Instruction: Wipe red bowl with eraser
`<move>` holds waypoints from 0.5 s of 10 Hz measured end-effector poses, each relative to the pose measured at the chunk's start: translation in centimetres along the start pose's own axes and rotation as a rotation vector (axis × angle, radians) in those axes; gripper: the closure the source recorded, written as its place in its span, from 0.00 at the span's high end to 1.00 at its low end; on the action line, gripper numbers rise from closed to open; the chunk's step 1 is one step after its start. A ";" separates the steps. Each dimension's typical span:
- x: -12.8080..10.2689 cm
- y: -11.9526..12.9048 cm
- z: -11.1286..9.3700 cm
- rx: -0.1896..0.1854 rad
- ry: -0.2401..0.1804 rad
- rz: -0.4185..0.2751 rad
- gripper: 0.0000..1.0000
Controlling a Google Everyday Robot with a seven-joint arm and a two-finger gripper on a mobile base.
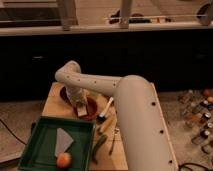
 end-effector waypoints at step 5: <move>-1.4 5.2 -0.2 -0.006 0.007 0.094 0.00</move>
